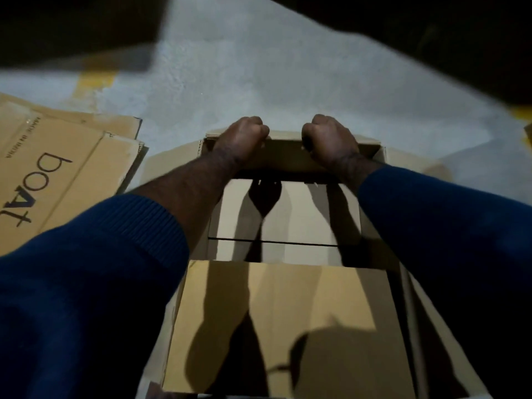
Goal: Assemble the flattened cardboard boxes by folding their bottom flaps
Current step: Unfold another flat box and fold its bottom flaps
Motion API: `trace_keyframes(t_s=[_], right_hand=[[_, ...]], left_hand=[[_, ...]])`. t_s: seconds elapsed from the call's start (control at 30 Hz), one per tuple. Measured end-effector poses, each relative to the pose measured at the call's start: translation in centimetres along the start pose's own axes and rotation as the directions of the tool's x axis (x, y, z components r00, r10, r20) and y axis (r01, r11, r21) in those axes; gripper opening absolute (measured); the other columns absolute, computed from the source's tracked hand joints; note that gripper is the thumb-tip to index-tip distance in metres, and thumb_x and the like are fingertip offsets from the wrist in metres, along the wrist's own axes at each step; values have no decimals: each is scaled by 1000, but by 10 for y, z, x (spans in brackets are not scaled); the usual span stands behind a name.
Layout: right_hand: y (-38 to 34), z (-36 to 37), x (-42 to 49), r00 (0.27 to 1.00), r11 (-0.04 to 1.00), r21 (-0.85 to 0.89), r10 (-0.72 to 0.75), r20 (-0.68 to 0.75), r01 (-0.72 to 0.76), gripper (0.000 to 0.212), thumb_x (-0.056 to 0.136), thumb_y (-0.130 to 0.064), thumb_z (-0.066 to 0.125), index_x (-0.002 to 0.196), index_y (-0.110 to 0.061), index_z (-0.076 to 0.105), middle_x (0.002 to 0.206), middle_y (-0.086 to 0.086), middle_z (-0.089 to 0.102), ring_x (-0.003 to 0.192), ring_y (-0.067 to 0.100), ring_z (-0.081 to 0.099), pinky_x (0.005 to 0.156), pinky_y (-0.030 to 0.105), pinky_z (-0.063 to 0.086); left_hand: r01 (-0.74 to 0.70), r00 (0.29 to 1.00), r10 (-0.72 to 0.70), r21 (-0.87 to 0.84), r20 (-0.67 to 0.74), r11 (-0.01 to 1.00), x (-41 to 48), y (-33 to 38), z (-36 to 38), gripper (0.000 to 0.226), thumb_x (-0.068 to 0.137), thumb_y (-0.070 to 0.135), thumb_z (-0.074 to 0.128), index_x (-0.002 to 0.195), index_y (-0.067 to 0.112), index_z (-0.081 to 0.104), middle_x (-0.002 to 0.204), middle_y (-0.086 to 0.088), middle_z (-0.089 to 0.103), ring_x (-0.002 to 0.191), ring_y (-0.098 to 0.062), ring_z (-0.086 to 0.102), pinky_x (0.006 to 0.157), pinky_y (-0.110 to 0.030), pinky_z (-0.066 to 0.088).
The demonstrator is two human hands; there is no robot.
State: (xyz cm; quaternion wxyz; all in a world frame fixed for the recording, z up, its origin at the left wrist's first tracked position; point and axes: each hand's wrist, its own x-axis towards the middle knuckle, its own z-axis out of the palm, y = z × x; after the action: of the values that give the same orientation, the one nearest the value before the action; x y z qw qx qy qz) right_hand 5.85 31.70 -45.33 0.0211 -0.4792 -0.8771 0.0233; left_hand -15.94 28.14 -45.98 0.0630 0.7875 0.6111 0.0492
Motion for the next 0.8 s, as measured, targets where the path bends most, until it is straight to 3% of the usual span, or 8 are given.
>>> trace_keyframes(t_s=[0.13, 0.43, 0.53, 0.63, 0.8], right_hand=[[-5, -1, 1, 999, 999, 24, 41, 19, -41, 11, 89, -5, 72, 99, -8, 70, 105, 15, 62, 100, 33, 59, 69, 35, 39], [-14, -11, 8, 992, 990, 67, 119, 50, -122, 13, 90, -16, 73, 103, -14, 75, 106, 12, 67, 99, 32, 64, 81, 39, 54], [-9, -11, 1, 997, 993, 91, 65, 32, -68, 14, 90, -12, 73, 104, -13, 73, 107, 11, 65, 98, 30, 63, 78, 36, 50], [12, -8, -15, 999, 993, 115, -5, 53, -1, 30, 86, 1, 69, 114, -10, 70, 111, 13, 62, 105, 34, 60, 82, 41, 52], [60, -13, -43, 992, 993, -6, 118, 50, -118, 28, 87, -7, 70, 115, -9, 68, 112, 19, 59, 105, 42, 56, 75, 44, 50]], left_hand=[[75, 997, -74, 10, -36, 997, 7, 10, 4, 11, 90, 0, 65, 100, -1, 68, 103, -18, 62, 97, -34, 59, 73, -36, 41], [181, 983, -182, -32, -10, 983, 12, 17, 2, 15, 88, -4, 63, 99, 4, 68, 103, -14, 63, 96, -31, 60, 72, -33, 39], [130, 991, -130, -20, -28, 991, 3, 16, -1, 14, 89, -1, 64, 101, 4, 69, 103, -14, 63, 98, -30, 60, 72, -35, 41], [57, 998, -58, -7, -20, 998, -10, 1, -2, 17, 87, -1, 65, 103, 2, 66, 106, -16, 61, 101, -33, 57, 77, -40, 45], [217, 976, -215, 48, -37, 975, -33, -41, -11, 14, 84, 1, 68, 98, 1, 65, 105, -18, 58, 97, -35, 57, 67, -37, 39]])
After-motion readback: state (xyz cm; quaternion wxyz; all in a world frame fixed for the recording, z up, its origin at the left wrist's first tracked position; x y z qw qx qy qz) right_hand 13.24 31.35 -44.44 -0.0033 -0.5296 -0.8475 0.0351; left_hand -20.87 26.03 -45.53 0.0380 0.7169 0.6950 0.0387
